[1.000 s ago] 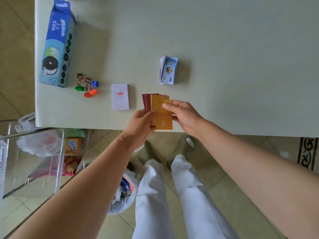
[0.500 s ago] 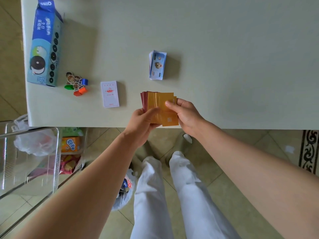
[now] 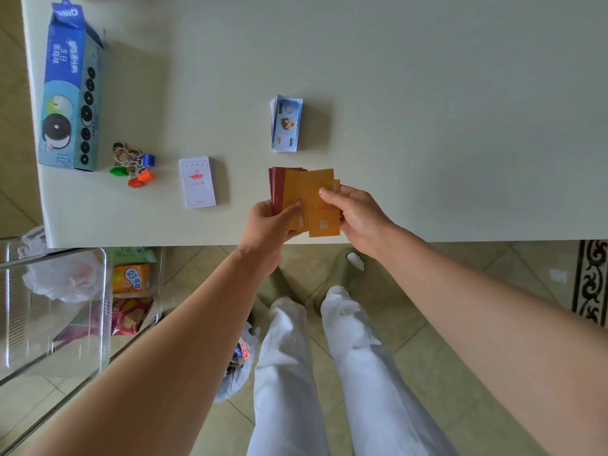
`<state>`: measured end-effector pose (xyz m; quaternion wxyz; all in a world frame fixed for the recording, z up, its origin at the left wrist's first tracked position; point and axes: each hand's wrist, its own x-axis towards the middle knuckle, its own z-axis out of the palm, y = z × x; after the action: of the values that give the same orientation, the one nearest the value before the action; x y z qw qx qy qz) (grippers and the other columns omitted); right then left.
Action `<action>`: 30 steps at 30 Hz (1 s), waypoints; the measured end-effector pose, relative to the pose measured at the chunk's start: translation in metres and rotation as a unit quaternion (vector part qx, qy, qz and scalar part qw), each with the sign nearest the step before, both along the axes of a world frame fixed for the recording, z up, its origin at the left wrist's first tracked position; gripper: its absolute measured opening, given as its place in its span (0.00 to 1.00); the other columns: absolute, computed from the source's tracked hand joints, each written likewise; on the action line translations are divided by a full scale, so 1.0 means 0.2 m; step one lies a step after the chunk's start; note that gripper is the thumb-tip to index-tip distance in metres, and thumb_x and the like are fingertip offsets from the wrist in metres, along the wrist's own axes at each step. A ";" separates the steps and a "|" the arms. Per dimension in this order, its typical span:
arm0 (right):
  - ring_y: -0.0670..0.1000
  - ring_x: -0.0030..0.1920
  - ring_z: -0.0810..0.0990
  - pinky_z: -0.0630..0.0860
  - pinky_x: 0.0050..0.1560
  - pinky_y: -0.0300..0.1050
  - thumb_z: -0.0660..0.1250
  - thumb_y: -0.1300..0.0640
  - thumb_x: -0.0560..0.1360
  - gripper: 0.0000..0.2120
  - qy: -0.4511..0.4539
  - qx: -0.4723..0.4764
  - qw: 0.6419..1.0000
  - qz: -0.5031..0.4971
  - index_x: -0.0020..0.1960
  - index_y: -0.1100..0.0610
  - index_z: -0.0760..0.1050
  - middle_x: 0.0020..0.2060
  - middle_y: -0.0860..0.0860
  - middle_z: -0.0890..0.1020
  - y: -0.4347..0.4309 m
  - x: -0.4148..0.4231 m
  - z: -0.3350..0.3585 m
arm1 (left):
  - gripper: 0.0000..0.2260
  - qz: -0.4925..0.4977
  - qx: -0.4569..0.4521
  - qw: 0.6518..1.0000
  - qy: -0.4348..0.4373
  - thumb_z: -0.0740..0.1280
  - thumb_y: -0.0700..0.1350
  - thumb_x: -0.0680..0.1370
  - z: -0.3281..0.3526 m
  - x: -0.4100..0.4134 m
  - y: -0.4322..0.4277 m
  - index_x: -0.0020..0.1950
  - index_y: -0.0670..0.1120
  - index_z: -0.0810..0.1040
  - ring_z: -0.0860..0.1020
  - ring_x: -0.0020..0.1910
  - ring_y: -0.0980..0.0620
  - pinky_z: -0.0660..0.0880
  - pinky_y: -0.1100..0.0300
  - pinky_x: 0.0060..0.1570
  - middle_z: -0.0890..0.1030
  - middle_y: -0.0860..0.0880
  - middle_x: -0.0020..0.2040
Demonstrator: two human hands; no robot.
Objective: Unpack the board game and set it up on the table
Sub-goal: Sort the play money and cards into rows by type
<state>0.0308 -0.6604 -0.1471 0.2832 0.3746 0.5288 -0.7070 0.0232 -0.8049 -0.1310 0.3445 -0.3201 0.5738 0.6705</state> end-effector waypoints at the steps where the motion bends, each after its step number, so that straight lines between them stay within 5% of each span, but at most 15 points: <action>1: 0.51 0.50 0.83 0.80 0.51 0.48 0.66 0.54 0.78 0.05 -0.002 0.002 1.000 -0.001 0.52 0.52 0.78 0.48 0.52 0.84 0.00 0.00 0.00 | 0.03 0.000 -0.002 1.000 -0.002 0.66 0.40 0.79 0.00 0.00 0.01 0.50 0.47 0.77 0.82 0.48 0.50 0.79 0.56 0.51 0.83 0.48 0.49; 13: 0.48 0.47 0.81 0.78 0.40 0.40 0.62 0.52 0.80 0.03 0.000 0.003 1.000 -0.022 0.51 0.49 0.75 0.48 0.48 0.82 0.02 0.00 0.01 | 0.09 0.010 0.032 0.999 -0.022 0.65 0.44 0.79 0.00 -0.02 0.02 0.58 0.43 0.76 0.83 0.50 0.49 0.80 0.55 0.52 0.83 0.44 0.52; 23: 0.52 0.58 0.78 0.76 0.55 0.46 0.59 0.51 0.81 0.11 -0.020 -0.030 0.999 -0.024 0.62 0.50 0.69 0.55 0.50 0.79 0.04 -0.01 -0.02 | 0.07 0.032 0.064 0.997 -0.034 0.61 0.44 0.82 0.03 -0.04 0.03 0.49 0.43 0.76 0.84 0.44 0.49 0.80 0.54 0.50 0.85 0.46 0.41; 30: 0.51 0.55 0.79 0.78 0.48 0.43 0.59 0.51 0.81 0.11 -0.012 -0.033 0.999 -0.017 0.63 0.51 0.70 0.54 0.50 0.80 0.05 -0.01 -0.03 | 0.07 0.038 0.079 0.996 -0.025 0.61 0.44 0.81 0.03 -0.04 0.02 0.50 0.43 0.76 0.84 0.45 0.49 0.81 0.55 0.49 0.85 0.46 0.41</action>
<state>0.0278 -0.6501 -0.1522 0.2897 0.3824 0.4957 -0.7240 0.0155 -0.8002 -0.1249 0.3571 -0.3298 0.4980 0.7181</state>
